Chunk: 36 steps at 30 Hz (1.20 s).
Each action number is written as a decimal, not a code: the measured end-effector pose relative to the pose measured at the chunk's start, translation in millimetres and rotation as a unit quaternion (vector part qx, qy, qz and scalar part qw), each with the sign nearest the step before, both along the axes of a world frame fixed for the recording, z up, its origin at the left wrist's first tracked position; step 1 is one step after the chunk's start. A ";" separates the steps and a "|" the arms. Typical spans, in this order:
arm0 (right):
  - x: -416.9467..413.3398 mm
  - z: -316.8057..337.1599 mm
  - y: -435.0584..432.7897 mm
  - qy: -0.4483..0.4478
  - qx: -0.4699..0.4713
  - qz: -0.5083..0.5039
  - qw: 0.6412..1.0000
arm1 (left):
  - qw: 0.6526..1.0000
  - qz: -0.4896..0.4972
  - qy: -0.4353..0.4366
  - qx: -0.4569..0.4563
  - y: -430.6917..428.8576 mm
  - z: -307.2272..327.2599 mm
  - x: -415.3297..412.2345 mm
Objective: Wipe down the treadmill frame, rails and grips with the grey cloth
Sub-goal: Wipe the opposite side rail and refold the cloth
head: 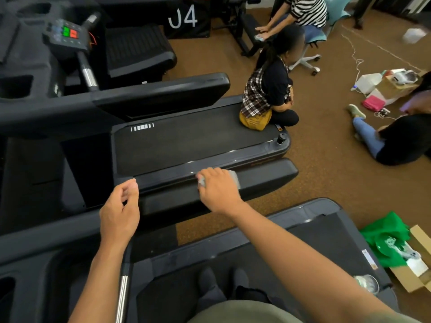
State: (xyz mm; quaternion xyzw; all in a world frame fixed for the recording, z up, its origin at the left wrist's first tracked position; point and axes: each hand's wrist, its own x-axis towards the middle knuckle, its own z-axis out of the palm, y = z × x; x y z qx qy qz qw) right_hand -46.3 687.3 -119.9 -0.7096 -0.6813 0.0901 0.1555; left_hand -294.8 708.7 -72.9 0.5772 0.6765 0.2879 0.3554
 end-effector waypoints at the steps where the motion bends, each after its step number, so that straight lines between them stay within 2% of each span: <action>1: 26.6 3.7 -4.3 -0.017 0.001 -0.033 0.999 | 1.000 -0.002 0.002 -0.003 -0.2 -0.7 1.0; 4: 104.9 9.9 -19.7 -0.064 0.007 -0.089 0.994 | 1.000 -0.009 0.003 -0.012 -0.1 -4.0 0.9; 7: 156.1 3.9 -26.4 -0.062 -0.008 -0.139 0.988 | 1.000 -0.014 -0.007 -0.012 0.6 -6.9 -4.4; 11: 171.8 -5.7 -21.4 -0.018 -0.020 -0.237 0.971 | 1.000 -0.014 -0.022 -0.014 1.5 -6.8 -16.7; 13: 157.6 -6.5 -15.7 -0.021 -0.025 -0.252 0.967 | 0.999 -0.010 -0.043 -0.011 1.6 -6.4 -23.6; 16: 101.9 -8.1 -16.4 -0.024 0.006 -0.205 0.978 | 0.997 0.001 -0.070 -0.008 1.5 -1.9 -32.0; 20: -7.1 -13.9 -27.5 0.098 0.065 -0.161 0.980 | 0.993 0.031 -0.115 -0.004 -0.7 3.9 -42.6; 23: -82.4 -10.5 -27.2 0.149 0.062 -0.091 0.983 | 0.990 0.050 -0.129 0.000 -3.0 5.0 -50.4; 26: -129.6 10.9 -19.3 0.216 -0.005 -0.016 0.976 | 0.989 0.055 -0.139 0.005 -9.3 9.2 -55.8; 28: -143.1 37.1 -13.7 0.305 -0.062 0.028 0.950 | 0.985 0.036 -0.168 -0.002 -15.3 14.6 -57.2; 32: -138.9 80.9 -8.3 0.390 -0.156 0.076 0.904 | 0.969 -0.081 -0.233 -0.008 -23.7 26.7 -62.1; 34: -129.2 93.5 -6.9 0.412 -0.187 0.084 0.888 | 0.945 -0.146 -0.289 -0.046 -23.1 29.8 -62.8; 36: -119.4 101.9 -4.0 0.426 -0.220 0.084 0.873 | 0.895 -0.200 -0.383 -0.112 -20.1 29.1 -60.5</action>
